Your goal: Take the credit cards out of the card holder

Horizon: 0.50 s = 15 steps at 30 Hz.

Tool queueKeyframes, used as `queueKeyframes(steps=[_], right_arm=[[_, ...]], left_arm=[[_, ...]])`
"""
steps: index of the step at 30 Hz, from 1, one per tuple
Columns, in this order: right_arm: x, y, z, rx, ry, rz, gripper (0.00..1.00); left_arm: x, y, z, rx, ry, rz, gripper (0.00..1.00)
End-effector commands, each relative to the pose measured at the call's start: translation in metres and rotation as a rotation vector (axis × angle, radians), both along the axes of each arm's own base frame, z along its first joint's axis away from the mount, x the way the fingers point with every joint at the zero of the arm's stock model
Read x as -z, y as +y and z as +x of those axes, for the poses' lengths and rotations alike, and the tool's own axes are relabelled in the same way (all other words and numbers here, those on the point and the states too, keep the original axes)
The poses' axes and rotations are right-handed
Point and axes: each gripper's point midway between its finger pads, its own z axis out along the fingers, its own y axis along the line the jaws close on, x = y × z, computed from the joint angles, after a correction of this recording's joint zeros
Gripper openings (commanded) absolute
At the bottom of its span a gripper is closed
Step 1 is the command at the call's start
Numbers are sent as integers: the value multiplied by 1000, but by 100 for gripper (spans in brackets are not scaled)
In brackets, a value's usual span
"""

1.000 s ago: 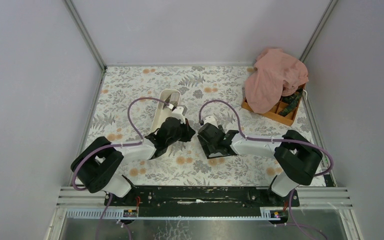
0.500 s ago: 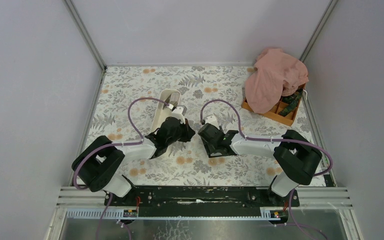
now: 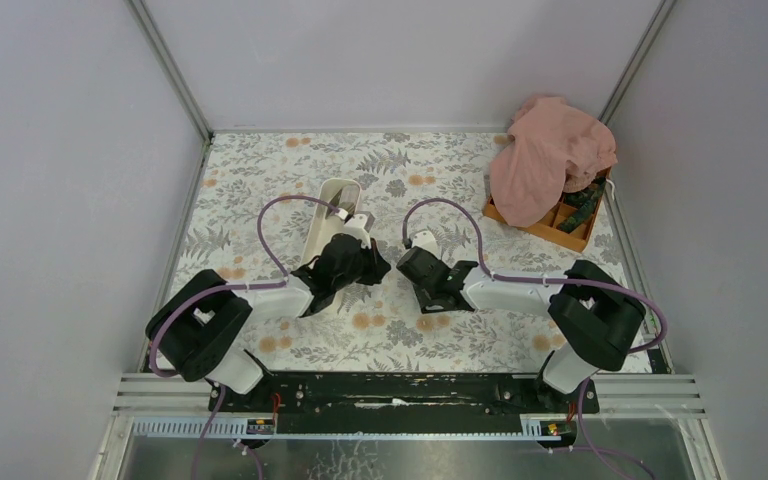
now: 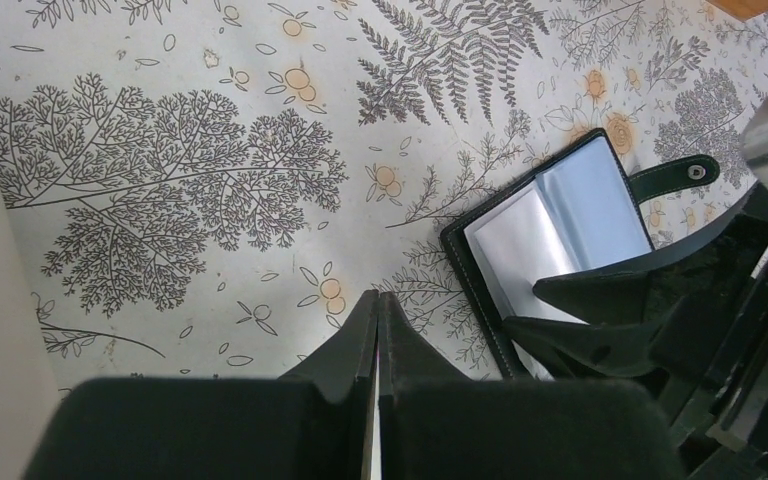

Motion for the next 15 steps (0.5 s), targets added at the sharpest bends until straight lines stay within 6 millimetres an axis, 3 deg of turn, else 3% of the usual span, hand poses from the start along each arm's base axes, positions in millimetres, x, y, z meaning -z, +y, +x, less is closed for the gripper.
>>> queueKeyframes(steps=[1,4,8,15], right_arm=[[-18,-1,8,32,-67,19,32],[-22,-1,9,38,-77,33,14],[-25,-5,10,52,-91,27,1],[-29,-9,12,62,-99,30,0]], left_arm=[[-10,-5,8,-2,-21,-32,0],[-9,-6,8,1,-19,-34,0],[-9,-6,8,3,-19,-36,0],[-7,-6,8,7,-12,-36,0]])
